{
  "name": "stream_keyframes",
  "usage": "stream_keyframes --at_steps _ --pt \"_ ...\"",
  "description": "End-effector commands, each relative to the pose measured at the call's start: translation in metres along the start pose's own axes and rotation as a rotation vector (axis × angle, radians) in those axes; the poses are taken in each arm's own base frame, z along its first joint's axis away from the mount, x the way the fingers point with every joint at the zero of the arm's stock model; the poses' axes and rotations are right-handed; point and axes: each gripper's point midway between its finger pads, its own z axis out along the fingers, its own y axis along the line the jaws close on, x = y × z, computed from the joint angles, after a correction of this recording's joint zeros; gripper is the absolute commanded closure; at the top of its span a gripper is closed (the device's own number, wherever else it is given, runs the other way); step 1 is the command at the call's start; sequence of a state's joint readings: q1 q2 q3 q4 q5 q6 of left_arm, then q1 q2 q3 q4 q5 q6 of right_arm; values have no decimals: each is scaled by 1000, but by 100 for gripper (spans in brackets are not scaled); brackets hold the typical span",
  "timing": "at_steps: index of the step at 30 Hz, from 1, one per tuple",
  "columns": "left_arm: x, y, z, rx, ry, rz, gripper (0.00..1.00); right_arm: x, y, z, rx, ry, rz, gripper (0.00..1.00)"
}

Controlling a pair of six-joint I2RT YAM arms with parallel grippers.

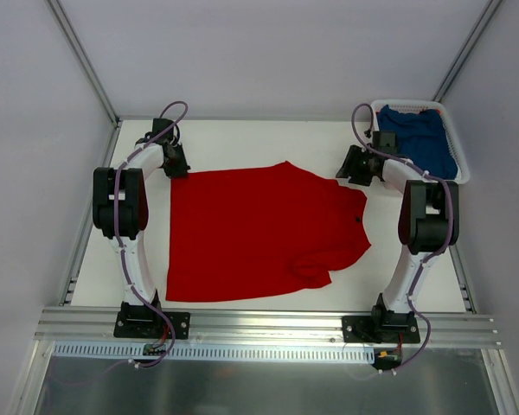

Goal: Fold and stack the t-shirts
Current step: Flatten out the tshirt

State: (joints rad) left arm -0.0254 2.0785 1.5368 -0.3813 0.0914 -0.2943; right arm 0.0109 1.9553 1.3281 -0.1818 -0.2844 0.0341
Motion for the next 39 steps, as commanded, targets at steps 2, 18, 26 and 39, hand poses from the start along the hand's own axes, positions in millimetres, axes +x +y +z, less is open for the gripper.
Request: stream_keyframes --at_steps 2,18,26,39 --pt "-18 -11 -19 31 -49 27 100 -18 18 5 -25 -24 -46 45" --pt "-20 -9 -22 23 -59 34 100 2 42 16 -68 13 -36 45" --pt "-22 -10 -25 22 -68 37 100 17 45 14 -73 24 -34 45" --pt "-20 -11 -22 30 -58 33 100 9 49 17 -69 9 -55 94"
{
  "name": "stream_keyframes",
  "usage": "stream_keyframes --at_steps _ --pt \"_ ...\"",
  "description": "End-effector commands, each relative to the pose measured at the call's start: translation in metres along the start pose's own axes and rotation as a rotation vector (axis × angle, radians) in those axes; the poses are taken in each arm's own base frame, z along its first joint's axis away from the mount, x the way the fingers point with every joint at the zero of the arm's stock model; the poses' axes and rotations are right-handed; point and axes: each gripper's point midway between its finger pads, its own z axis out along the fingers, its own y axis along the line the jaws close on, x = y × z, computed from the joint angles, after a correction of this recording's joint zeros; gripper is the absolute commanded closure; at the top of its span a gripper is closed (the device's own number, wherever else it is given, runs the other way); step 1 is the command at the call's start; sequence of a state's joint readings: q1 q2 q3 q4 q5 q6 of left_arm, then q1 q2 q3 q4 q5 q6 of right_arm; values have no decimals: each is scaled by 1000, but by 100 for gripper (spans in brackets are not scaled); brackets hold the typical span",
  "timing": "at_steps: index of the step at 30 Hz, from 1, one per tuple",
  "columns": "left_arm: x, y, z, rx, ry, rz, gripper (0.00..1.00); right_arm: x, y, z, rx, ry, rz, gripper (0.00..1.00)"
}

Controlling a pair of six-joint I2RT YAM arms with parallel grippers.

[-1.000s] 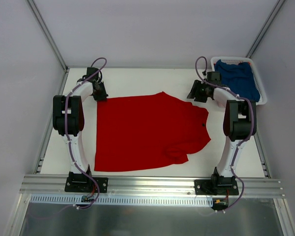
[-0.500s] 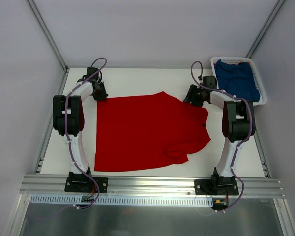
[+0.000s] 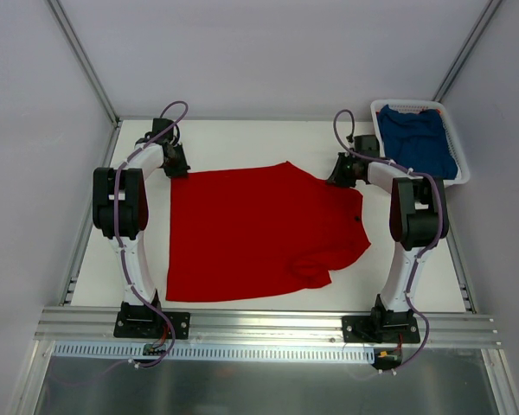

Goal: Fold and stack the t-shirts
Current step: Flatten out the tshirt

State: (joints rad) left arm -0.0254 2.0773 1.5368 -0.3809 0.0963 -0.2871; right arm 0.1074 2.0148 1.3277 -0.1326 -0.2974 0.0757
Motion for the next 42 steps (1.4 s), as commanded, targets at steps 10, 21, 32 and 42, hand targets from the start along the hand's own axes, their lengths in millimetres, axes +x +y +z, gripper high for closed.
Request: stream_keyframes --at_steps 10,21,32,42 --pt "-22 -7 -24 9 -70 33 100 -70 14 -39 117 -136 -160 100" --pt "-34 -1 -31 -28 -106 43 100 -128 4 -59 222 -226 -181 100" --pt "-48 -1 -16 -24 -110 30 93 -132 -4 -40 227 -178 -169 100" --pt "-42 -6 -9 -3 -84 24 85 -120 -13 -14 258 -129 -145 100"
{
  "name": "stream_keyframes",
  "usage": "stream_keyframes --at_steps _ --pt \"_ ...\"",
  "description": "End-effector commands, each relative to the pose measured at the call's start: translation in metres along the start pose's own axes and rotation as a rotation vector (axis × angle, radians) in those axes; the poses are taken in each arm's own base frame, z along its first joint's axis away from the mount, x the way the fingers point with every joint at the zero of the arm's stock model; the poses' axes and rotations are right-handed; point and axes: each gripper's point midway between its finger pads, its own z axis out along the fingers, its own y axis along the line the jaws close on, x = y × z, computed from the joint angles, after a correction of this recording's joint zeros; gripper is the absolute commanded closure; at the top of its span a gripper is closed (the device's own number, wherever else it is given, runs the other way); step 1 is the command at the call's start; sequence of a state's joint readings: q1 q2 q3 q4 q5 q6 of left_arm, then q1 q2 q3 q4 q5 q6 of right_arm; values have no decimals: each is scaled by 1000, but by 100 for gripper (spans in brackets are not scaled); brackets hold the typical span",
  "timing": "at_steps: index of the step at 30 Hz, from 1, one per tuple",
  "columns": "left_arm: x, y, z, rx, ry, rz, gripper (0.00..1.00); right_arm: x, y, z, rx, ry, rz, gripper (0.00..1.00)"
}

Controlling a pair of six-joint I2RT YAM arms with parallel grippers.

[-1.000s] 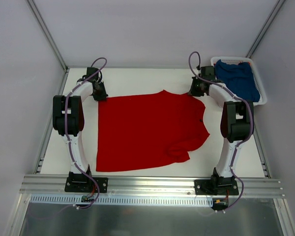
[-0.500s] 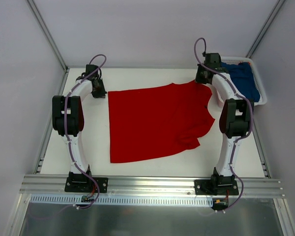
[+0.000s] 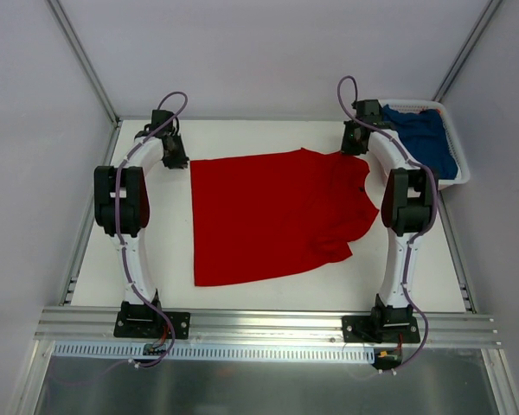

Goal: Fold and stack the t-shirts
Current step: Flatten out the tshirt

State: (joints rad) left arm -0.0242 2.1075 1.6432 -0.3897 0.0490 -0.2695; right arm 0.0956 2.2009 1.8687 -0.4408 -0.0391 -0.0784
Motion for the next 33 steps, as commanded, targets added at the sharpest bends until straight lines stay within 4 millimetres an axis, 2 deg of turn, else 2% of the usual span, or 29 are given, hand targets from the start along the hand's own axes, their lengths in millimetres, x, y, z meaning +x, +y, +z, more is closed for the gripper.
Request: stream_keyframes --at_steps 1,6,12,14,22,33 --pt "-6 -5 -4 24 -5 1 85 -9 1 2 22 -11 7 100" --pt "-2 -7 3 24 8 7 84 -15 2 5 21 -15 4 100" --pt "-2 -14 13 58 24 0 69 -13 7 3 4 -18 -3 100" --pt "-9 -18 12 70 12 -6 63 -11 8 1 -2 -15 -8 100" --pt "-19 -35 23 150 18 -20 61 -10 12 -4 -19 -21 -15 100" --pt "-6 -41 36 183 85 -64 62 -18 16 -19 -37 -47 -24 100"
